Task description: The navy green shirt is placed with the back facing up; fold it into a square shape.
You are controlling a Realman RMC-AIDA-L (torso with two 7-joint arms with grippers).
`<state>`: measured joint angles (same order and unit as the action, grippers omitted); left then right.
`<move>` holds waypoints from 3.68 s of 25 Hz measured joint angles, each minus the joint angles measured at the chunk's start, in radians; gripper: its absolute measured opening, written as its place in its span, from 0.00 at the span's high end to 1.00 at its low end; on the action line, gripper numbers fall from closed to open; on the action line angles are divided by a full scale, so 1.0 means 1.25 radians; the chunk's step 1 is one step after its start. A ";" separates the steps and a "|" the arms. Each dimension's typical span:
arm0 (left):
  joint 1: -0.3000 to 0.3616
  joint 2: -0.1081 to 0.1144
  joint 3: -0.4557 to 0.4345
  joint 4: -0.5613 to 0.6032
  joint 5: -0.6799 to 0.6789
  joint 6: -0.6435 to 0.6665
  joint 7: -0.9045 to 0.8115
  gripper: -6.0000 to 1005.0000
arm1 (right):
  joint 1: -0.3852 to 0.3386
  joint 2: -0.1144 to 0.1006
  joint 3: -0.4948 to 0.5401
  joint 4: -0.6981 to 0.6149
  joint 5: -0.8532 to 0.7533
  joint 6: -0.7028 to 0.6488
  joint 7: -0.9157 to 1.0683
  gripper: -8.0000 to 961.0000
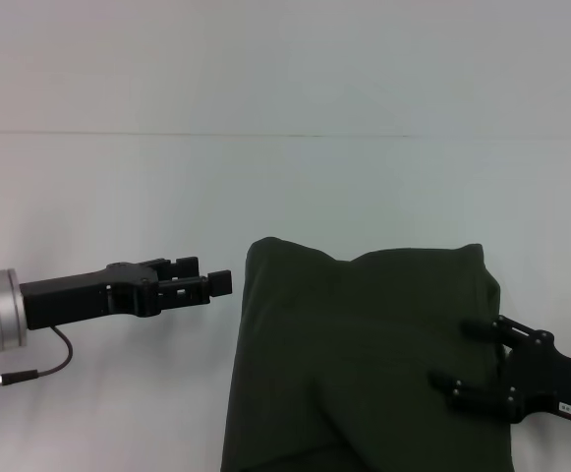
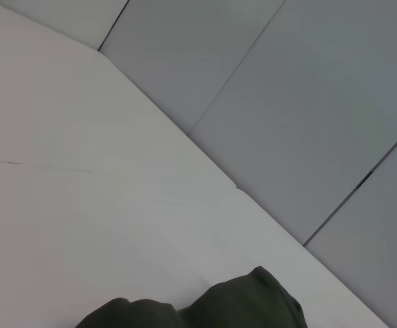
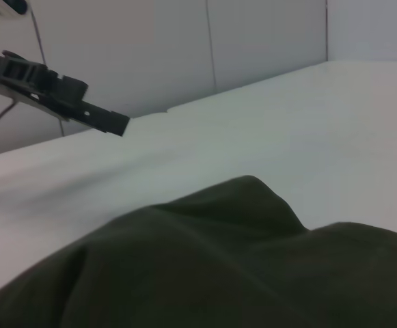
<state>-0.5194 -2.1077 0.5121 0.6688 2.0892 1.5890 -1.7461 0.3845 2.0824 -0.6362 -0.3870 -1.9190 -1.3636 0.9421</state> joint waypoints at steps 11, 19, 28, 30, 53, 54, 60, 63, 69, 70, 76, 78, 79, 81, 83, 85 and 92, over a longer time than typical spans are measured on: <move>0.001 0.000 0.000 0.000 0.002 0.007 -0.005 0.12 | -0.020 -0.003 0.028 -0.009 0.001 0.032 -0.002 0.03; -0.027 0.018 0.017 0.000 0.018 0.007 -0.199 0.12 | -0.046 -0.007 0.080 -0.041 0.003 -0.103 -0.006 0.03; -0.124 0.047 0.075 -0.097 0.153 -0.133 -0.527 0.12 | -0.108 -0.005 0.082 -0.092 -0.001 -0.216 -0.007 0.03; -0.135 0.044 0.107 -0.113 0.153 -0.192 -0.527 0.13 | -0.115 -0.006 0.080 -0.092 -0.001 -0.218 -0.007 0.03; -0.194 0.001 0.199 -0.153 0.150 -0.277 -0.527 0.13 | -0.113 0.000 0.082 -0.092 -0.073 -0.239 -0.046 0.03; -0.194 0.000 0.200 -0.152 0.150 -0.277 -0.526 0.13 | -0.113 -0.001 0.082 -0.092 -0.072 -0.239 -0.046 0.03; -0.196 -0.004 0.230 -0.151 0.149 -0.302 -0.521 0.24 | -0.110 -0.001 0.082 -0.092 -0.069 -0.242 -0.043 0.04; -0.192 -0.004 0.226 -0.147 0.147 -0.308 -0.519 0.30 | -0.109 0.000 0.082 -0.092 -0.070 -0.243 -0.042 0.04; -0.190 -0.001 0.224 -0.146 0.146 -0.309 -0.502 0.53 | -0.107 0.000 0.082 -0.092 -0.069 -0.242 -0.041 0.04; -0.190 -0.001 0.224 -0.146 0.146 -0.309 -0.500 0.58 | -0.106 0.000 0.082 -0.092 -0.068 -0.242 -0.041 0.04; -0.190 -0.001 0.222 -0.145 0.143 -0.306 -0.484 0.80 | -0.101 0.002 0.089 -0.092 -0.067 -0.242 -0.041 0.03; -0.190 0.001 0.221 -0.144 0.138 -0.303 -0.478 0.91 | -0.099 0.002 0.093 -0.092 -0.067 -0.242 -0.041 0.03; -0.189 0.003 0.220 -0.143 0.135 -0.302 -0.475 0.96 | -0.098 0.002 0.094 -0.092 -0.067 -0.242 -0.041 0.03; -0.185 0.008 0.215 -0.136 0.132 -0.302 -0.470 0.95 | -0.096 0.002 0.094 -0.092 -0.067 -0.242 -0.041 0.03; -0.178 0.015 0.202 -0.128 0.132 -0.301 -0.469 0.95 | -0.094 0.003 0.095 -0.092 -0.066 -0.242 -0.041 0.03; -0.171 0.025 0.184 -0.122 0.136 -0.302 -0.468 0.94 | -0.090 0.003 0.099 -0.091 -0.066 -0.242 -0.041 0.03; -0.140 0.047 0.112 -0.100 0.145 -0.281 -0.467 0.91 | -0.084 0.003 0.103 -0.090 -0.066 -0.243 -0.040 0.03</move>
<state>-0.6944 -2.0492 0.6519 0.5437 2.2701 1.2377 -2.3298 0.2795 2.0864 -0.5076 -0.4997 -2.0015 -1.6676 0.8920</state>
